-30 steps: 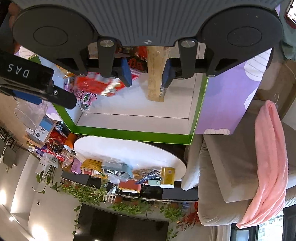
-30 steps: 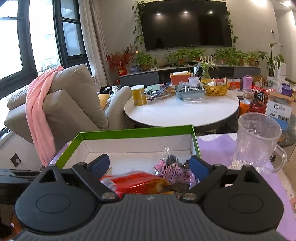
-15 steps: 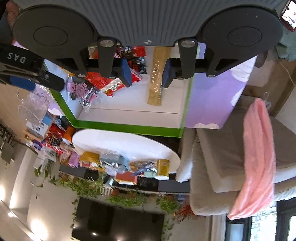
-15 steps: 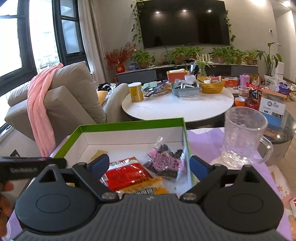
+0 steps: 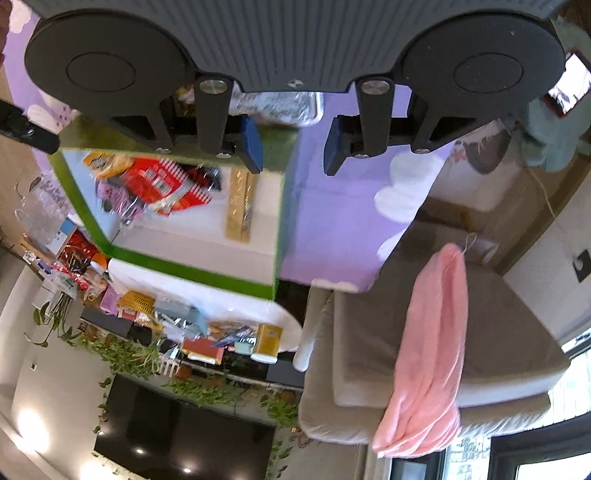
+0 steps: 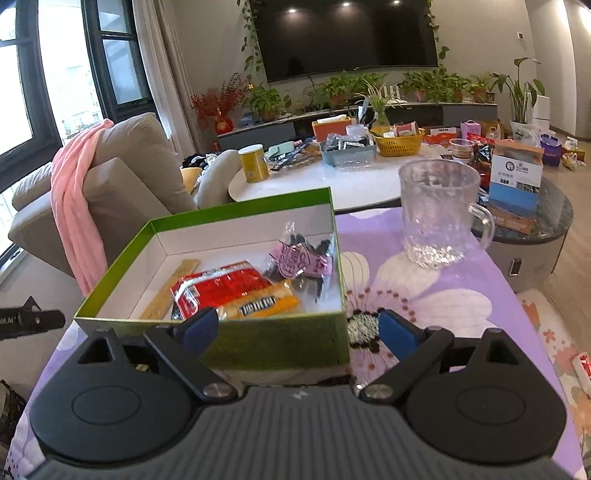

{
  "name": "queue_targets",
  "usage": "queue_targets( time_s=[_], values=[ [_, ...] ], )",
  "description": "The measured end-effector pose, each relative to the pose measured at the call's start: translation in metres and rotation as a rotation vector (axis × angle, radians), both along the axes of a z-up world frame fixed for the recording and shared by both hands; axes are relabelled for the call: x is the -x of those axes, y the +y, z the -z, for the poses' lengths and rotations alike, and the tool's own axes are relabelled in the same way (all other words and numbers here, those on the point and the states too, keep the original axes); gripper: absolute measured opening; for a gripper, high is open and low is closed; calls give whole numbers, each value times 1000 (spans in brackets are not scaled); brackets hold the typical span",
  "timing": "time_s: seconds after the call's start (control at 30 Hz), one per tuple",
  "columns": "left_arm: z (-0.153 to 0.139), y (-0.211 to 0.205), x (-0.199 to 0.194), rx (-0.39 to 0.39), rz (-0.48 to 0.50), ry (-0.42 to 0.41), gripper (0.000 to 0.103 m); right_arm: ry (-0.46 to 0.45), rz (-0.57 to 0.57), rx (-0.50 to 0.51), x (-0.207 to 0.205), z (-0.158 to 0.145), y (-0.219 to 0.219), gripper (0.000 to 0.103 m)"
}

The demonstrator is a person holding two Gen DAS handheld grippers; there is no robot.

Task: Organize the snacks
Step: 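Grasp the tan bread packet with the left tool while the right tool grasps the white-and-pink jelly pouch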

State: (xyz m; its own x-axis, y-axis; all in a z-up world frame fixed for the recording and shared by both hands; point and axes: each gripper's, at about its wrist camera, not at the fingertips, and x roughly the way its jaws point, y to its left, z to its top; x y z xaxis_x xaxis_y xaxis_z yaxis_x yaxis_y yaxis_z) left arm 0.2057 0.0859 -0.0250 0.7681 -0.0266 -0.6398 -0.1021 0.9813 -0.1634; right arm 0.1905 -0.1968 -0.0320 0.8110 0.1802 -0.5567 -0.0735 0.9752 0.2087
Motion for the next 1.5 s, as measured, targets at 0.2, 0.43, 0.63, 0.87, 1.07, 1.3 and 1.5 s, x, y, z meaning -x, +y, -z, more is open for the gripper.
queue_targets(
  time_s=[0.2,0.43,0.63,0.87,1.07,1.3,1.5],
  values=[
    [20,-8,10,6,69,49,34,9,8,9,8,3,-4,61],
    [29,-37,9,-74,204,63,34,29,-10,33,17,12,-6,61],
    [36,-45,0,-122,221,74,34,32,-86,2,25,14,-4,61],
    [37,-38,0,-92,216,81,34,38,-262,27,25,18,29,61],
    [42,-25,6,-51,186,93,34,112,-272,46,6,35,43,61],
    [46,-20,17,-29,178,82,35,141,-261,42,-4,44,52,60],
    [50,-30,33,42,249,119,37,145,-290,54,6,39,49,60]
  ],
)
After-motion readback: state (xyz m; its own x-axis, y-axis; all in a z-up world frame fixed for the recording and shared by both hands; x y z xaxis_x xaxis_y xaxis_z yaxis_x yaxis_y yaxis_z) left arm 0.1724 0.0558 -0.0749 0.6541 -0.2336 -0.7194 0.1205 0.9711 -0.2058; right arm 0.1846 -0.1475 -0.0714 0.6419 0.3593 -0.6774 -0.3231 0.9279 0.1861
